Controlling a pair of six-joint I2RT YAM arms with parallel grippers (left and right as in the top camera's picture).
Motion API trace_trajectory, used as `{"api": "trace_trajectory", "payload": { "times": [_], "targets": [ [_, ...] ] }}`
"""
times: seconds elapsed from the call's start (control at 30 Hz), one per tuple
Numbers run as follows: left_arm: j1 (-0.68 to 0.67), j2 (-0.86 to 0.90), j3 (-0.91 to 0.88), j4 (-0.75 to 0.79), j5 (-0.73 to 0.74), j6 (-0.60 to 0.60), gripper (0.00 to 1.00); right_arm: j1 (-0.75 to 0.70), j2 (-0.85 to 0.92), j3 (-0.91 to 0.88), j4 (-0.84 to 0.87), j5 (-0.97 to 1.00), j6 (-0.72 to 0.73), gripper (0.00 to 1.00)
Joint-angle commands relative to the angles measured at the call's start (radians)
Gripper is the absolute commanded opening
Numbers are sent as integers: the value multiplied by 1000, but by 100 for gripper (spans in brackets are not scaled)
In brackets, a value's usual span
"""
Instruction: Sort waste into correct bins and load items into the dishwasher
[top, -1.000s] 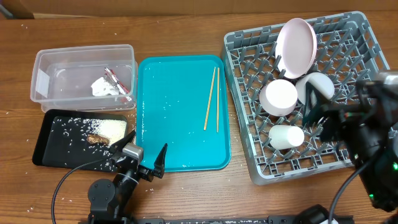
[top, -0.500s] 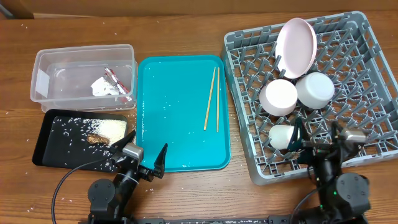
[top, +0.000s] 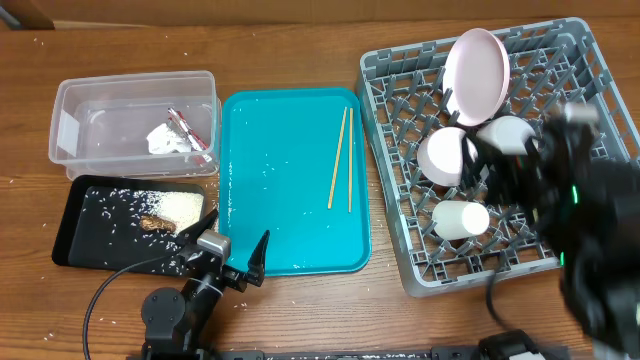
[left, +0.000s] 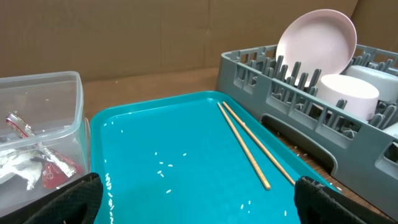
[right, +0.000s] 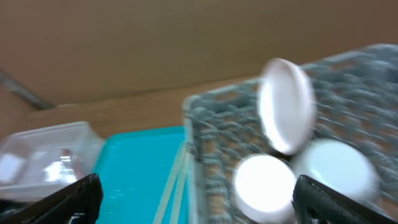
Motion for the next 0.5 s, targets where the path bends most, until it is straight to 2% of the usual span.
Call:
{"api": "trace_trajectory", "payload": {
  "times": [0.0, 0.17, 0.23, 0.27, 0.3, 0.33, 0.47],
  "targets": [
    [-5, -9, -2, -2, 11, 12, 100, 0, 253, 197, -58, -261, 3, 100],
    [-5, -9, -2, -3, 11, 12, 100, 0, 491, 276, -165, -553, 5, 100],
    [-5, -9, -2, -3, 11, 12, 100, 0, 566, 276, -118, -685, 88, 100],
    [-5, -9, -2, -2, 11, 12, 100, 27, 617, 276, -25, -810, 74, 100],
    [-5, -9, -2, -2, 11, 12, 100, 89, 632, 276, -15, -698, 74, 100],
    [-5, -9, -2, -2, 11, 12, 100, 176, 637, 276, -31, -506, 74, 100],
    [-5, -9, -2, -3, 11, 12, 100, 438, 685, 275, -39, -81, 85, 96]
  ]
}}
